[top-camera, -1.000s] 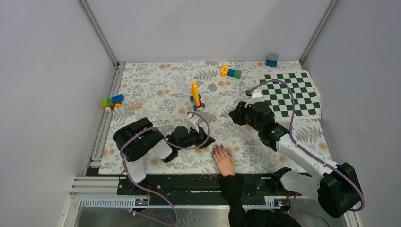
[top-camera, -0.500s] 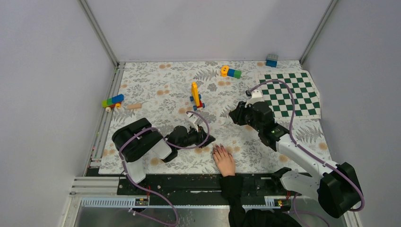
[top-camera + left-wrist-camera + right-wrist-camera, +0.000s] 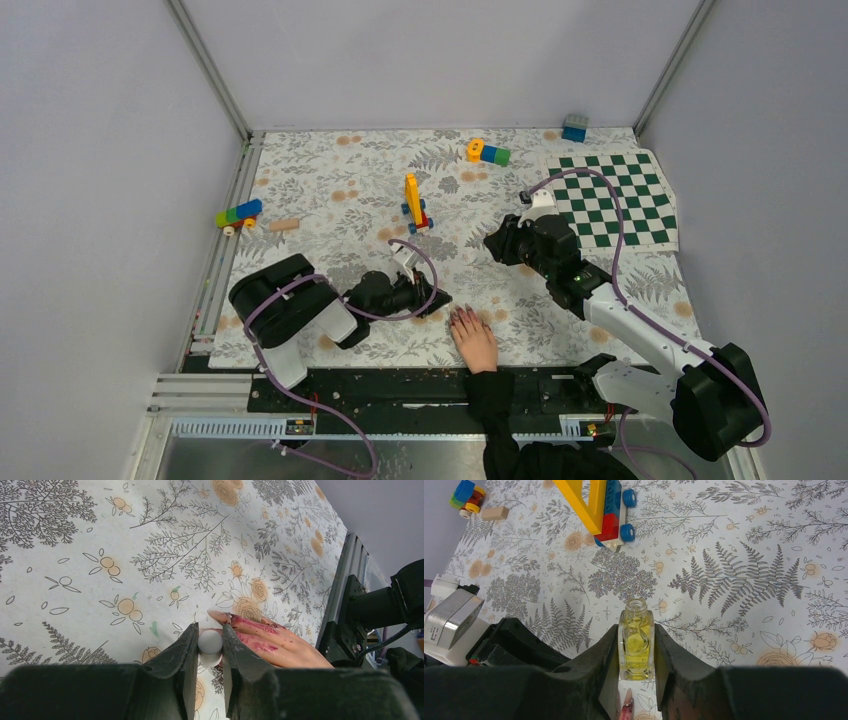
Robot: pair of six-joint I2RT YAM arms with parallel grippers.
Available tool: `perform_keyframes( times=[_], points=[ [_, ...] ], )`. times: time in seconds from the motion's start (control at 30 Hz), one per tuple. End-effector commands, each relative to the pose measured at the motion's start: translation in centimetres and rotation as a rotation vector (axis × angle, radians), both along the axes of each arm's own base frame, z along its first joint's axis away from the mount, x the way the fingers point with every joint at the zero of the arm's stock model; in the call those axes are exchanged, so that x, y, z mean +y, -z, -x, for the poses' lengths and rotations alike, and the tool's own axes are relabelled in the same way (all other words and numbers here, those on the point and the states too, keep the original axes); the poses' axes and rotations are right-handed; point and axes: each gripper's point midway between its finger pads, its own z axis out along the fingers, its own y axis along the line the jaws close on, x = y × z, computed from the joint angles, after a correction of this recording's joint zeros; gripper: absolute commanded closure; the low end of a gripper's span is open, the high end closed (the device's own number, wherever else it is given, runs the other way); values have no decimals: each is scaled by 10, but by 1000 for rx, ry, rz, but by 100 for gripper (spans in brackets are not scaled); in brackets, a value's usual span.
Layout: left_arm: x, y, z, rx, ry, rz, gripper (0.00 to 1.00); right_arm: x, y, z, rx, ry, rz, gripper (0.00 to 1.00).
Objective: Paint the nails
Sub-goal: Paint the nail polish on the nail.
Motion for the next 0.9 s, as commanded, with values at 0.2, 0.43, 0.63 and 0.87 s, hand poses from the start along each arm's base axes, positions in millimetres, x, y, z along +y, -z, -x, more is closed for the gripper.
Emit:
perform_keyframes(
  times=[0.2, 0.43, 0.63, 0.87],
  points=[
    [-8, -39, -3, -103, 3, 96, 100, 3, -24, -4, -51, -3, -49, 100],
    [-12, -40, -1, -103, 15, 95, 100, 3, -24, -5, -51, -4, -45, 100],
    [-14, -36, -2, -100, 21, 84, 100, 3, -23, -5, -48, -4, -43, 100],
    [-19, -34, -4, -100, 31, 82, 100, 4, -23, -6, -47, -7, -41, 100]
  ],
)
